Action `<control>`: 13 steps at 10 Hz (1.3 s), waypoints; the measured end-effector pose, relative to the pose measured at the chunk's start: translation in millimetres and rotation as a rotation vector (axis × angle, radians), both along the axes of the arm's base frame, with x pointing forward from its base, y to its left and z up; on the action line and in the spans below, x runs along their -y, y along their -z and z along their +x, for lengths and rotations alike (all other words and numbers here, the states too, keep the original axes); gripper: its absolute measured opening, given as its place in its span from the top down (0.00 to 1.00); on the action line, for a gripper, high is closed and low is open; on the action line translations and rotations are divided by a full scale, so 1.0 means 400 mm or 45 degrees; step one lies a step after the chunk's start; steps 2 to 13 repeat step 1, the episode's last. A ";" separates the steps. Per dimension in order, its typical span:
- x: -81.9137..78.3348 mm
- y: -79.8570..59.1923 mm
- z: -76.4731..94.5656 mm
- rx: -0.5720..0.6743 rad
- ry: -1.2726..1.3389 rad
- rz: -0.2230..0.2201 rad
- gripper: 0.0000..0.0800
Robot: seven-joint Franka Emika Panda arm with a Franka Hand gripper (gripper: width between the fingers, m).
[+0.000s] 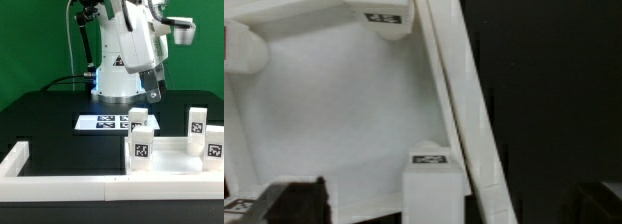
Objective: Assemble square table
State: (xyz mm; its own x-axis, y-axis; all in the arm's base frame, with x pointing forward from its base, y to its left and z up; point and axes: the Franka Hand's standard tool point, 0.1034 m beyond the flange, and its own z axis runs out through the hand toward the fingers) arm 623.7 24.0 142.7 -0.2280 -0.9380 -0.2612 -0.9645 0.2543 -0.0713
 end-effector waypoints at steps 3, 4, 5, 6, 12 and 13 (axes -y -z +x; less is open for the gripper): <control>0.000 0.001 0.000 -0.001 0.000 0.000 0.19; 0.000 0.001 0.000 -0.001 0.000 0.000 0.19; 0.000 0.001 0.000 -0.001 0.000 0.000 0.19; 0.000 0.001 0.000 -0.001 0.000 0.000 0.19; 0.000 0.001 0.000 -0.001 0.000 0.000 0.19; 0.000 0.001 0.000 -0.001 0.000 0.000 0.19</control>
Offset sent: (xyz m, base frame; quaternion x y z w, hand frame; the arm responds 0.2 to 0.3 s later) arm 0.0000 0.0000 0.0000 0.0000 0.0000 0.0000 1.0000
